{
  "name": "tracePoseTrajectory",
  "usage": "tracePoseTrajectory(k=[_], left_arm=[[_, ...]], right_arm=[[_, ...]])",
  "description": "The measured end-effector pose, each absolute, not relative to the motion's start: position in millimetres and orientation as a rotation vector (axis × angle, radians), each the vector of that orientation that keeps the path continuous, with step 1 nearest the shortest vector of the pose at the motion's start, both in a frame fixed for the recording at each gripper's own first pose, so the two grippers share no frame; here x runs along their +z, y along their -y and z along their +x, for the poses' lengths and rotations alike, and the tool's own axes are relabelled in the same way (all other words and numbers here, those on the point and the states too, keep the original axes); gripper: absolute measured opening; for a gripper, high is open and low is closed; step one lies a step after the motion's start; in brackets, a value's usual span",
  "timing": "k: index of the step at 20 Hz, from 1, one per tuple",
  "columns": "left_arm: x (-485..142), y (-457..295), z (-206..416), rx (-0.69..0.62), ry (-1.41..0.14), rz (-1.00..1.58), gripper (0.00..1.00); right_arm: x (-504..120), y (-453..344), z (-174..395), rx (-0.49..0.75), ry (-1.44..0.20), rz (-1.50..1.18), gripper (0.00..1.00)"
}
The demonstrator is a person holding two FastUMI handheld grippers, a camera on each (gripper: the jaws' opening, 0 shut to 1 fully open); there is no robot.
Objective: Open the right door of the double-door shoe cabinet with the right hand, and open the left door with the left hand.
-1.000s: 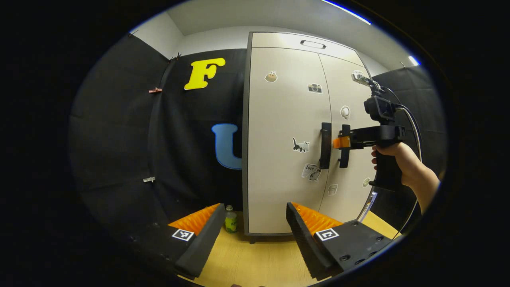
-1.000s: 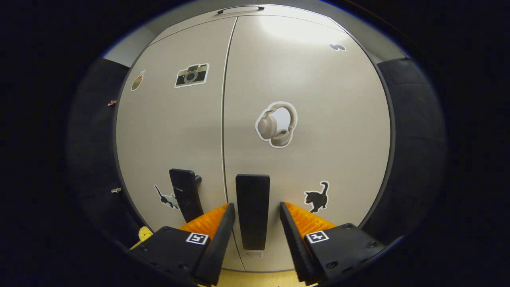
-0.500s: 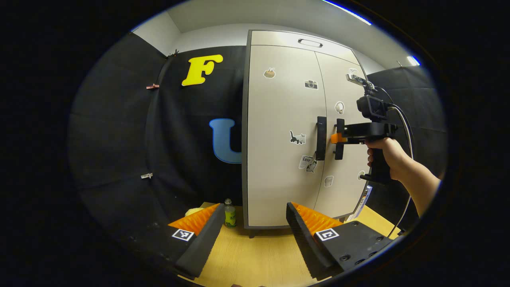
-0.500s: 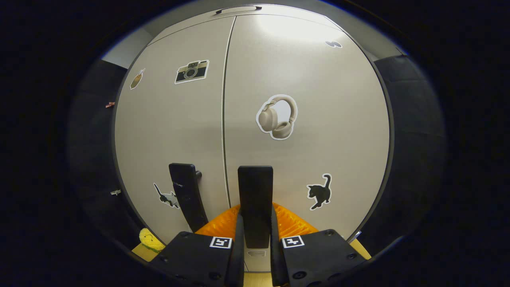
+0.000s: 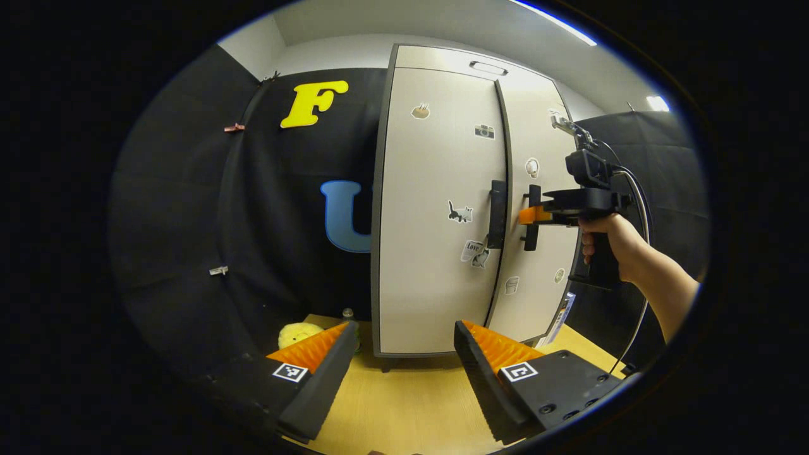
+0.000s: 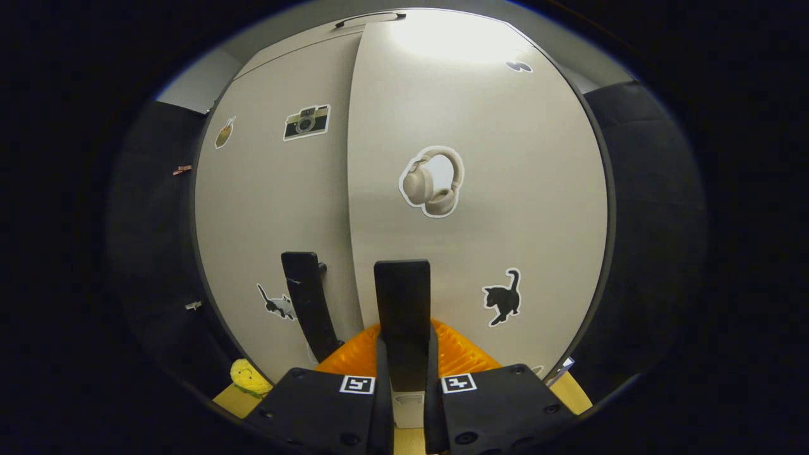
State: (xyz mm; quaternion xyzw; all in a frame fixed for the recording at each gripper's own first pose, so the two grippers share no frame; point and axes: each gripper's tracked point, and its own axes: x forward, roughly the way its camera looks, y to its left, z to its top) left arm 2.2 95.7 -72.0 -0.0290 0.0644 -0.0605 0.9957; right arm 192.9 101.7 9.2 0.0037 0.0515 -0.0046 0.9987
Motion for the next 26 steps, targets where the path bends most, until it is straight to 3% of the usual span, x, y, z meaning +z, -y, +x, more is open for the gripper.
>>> tracePoseTrajectory(k=[6,7,16,20,26], left_arm=[[-65,-91,-9,-0.065,-0.134,-0.087,0.95],[-64,-89,-14,-0.050,-0.135,-0.089,0.95],[-58,-44,-61,0.069,-0.138,-0.150,0.95],[-60,-28,-76,0.103,-0.137,-0.050,0.95],[-54,1,-92,0.084,-0.120,-0.060,0.95]], right_arm=[[14,-96,178,0.048,-0.079,0.012,0.23],[14,-95,174,0.064,-0.079,0.015,0.19],[20,-77,143,0.174,-0.049,0.033,0.23],[23,-63,130,0.211,-0.045,0.028,0.23],[26,-41,115,0.206,-0.047,0.033,0.22]])
